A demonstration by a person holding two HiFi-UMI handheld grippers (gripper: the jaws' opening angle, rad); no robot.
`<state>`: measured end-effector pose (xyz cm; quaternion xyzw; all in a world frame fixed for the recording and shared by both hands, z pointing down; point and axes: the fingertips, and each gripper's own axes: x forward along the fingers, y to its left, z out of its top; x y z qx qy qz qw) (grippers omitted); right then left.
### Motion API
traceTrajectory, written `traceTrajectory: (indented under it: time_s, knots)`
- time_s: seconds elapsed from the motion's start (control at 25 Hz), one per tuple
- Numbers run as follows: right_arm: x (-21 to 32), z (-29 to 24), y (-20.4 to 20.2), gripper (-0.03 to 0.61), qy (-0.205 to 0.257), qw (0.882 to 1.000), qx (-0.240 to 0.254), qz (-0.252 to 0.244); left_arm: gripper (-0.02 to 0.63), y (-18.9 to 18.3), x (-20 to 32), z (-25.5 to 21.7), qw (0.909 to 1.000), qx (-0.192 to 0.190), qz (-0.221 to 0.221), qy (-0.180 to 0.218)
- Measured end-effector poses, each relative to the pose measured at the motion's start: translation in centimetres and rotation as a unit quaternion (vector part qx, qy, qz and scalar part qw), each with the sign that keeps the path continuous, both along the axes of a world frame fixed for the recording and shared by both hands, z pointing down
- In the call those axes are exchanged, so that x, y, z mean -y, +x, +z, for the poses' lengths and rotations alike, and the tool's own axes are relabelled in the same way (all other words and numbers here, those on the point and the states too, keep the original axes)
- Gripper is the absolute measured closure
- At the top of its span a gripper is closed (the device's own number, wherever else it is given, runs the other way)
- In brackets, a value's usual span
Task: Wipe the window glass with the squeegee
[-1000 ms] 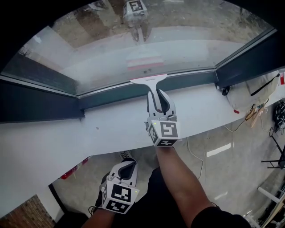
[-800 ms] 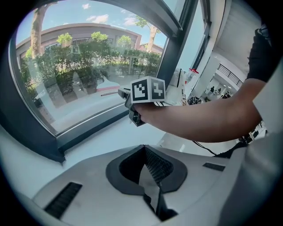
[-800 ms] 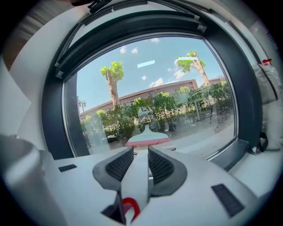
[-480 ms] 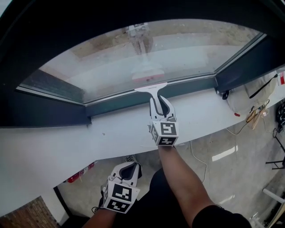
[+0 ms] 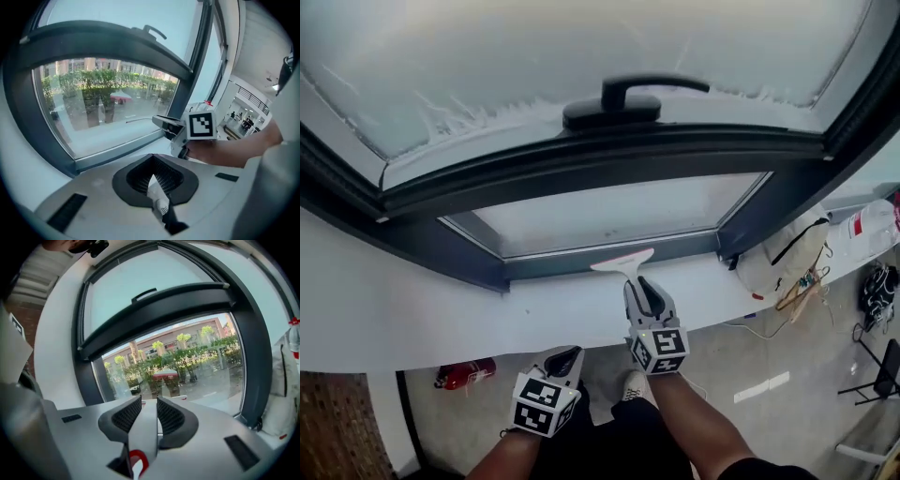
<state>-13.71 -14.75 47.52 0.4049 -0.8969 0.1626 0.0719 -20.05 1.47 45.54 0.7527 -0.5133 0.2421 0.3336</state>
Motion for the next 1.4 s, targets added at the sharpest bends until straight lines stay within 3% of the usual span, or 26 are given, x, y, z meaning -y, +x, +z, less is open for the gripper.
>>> traceTrajectory:
  time_s: [0.16,0.32,0.6,0.92,1.12,1.4]
  knots:
    - [-4.4,-8.1,2.3,0.486,0.021,0.998,0.017,-0.055,0.614,2.0,-0.4,-6.7,0.997,-0.034,-0.035,0.06]
    - [-8.4,-14.3,3.5,0.486,0.03,0.994,0.043,-0.095,0.614,3.2,-2.4,-11.4,0.9938,-0.023,-0.034,0.104]
    - [-16.3,-20.5,5.5,0.486,0.017,0.985,0.043,-0.169,0.614,2.6,-8.5,-16.4,0.9899,-0.007,-0.072,0.122]
    - [-22.1,-25.6,7.4,0.486,0.048,0.982,0.048,-0.178,0.614,-0.6,-13.1,-20.5,0.983,0.01,-0.09,0.159]
    - [-26.5,-26.2,6.4,0.486,0.032,0.982,0.051,-0.177,0.614,-0.6,-16.5,-21.1,0.9804,-0.026,-0.079,0.178]
    - [-36.4,-26.3,4.1,0.486,0.043,0.981,0.037,-0.184,0.614,-1.3,-24.7,-21.1,0.9772,-0.057,-0.068,0.193]
